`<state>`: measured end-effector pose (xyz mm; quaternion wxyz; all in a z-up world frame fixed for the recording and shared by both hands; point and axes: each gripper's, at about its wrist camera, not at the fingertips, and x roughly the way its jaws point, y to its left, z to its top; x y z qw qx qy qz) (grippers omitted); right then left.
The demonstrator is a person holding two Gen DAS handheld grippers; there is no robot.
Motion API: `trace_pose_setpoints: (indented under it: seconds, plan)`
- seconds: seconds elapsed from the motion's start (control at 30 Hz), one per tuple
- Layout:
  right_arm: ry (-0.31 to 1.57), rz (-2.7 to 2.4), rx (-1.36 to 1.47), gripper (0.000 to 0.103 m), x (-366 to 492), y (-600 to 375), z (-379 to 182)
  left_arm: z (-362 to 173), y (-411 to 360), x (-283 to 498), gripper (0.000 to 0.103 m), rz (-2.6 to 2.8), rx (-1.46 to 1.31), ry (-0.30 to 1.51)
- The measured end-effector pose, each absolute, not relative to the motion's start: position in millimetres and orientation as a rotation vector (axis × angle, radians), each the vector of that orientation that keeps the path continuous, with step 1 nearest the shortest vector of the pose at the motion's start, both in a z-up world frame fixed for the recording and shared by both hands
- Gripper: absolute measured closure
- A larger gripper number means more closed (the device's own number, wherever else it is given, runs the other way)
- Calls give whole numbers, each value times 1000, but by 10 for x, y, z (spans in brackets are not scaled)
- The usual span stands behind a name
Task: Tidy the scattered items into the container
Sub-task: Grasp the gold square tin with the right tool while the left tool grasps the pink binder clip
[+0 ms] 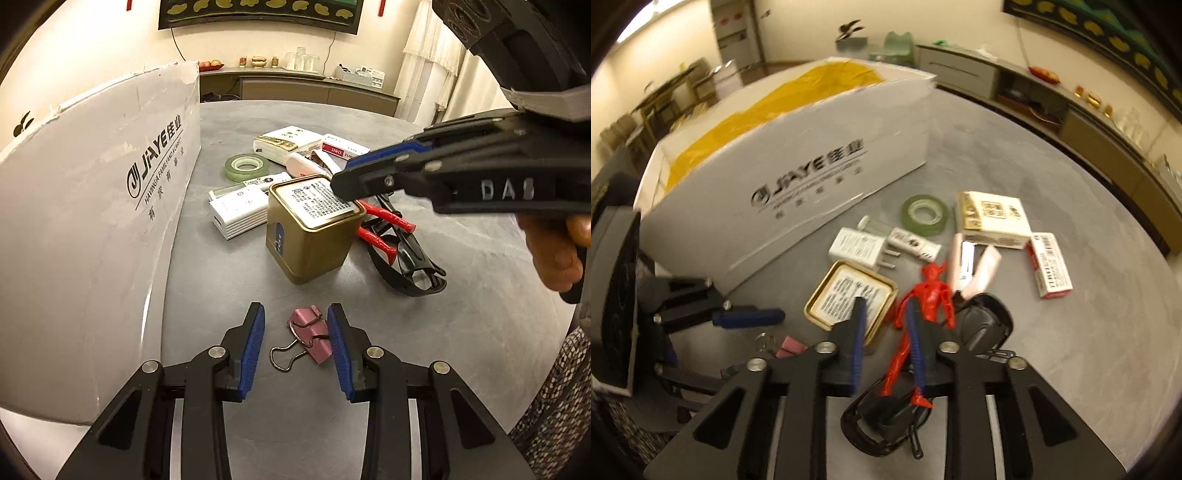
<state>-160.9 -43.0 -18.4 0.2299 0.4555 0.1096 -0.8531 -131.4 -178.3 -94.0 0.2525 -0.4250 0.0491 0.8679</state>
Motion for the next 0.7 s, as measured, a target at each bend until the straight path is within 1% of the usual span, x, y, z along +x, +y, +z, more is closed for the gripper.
trace_pose_setpoints:
  seconds: [0.03,0.07,0.13,0.2,0.33,0.4,0.43,0.5,0.57,0.63,0.7]
  plan:
    - [254,-2369,1246,51,-1600,-412,-147,-941,-1775,-1305,66,2359,-1156,134]
    - [205,-2385,1237,44,-1585,-393,-120,-948,-1771,-1300,66,2355,-1157,131]
    - [59,-2400,1242,42,-1559,-413,-155,-946,-1765,-1279,66,2350,-1158,127]
    - [10,-2393,1302,42,-1547,-507,-283,-936,-1796,-1234,66,2346,-1159,125]
    - [146,-2471,1352,42,-1488,-730,-511,-934,-1806,-1226,66,2346,-1152,116]
    - [141,-2512,1356,43,-1505,-703,-539,-952,-1819,-1234,66,2346,-1158,111]
    - [117,-2519,1356,51,-1520,-666,-534,-963,-1818,-1256,66,2342,-1161,102]
    - [59,-2535,1349,52,-1526,-577,-477,-948,-1849,-1226,66,2336,-1162,90]
    - [2,-2539,1326,52,-1509,-485,-389,-951,-1862,-1228,79,2315,-1160,72]
    - [-21,-2548,1309,52,-1510,-431,-317,-947,-1850,-1248,84,2299,-1151,71]
    - [-34,-2551,1297,52,-1473,-405,-272,-928,-1844,-1240,87,2291,-1144,68]
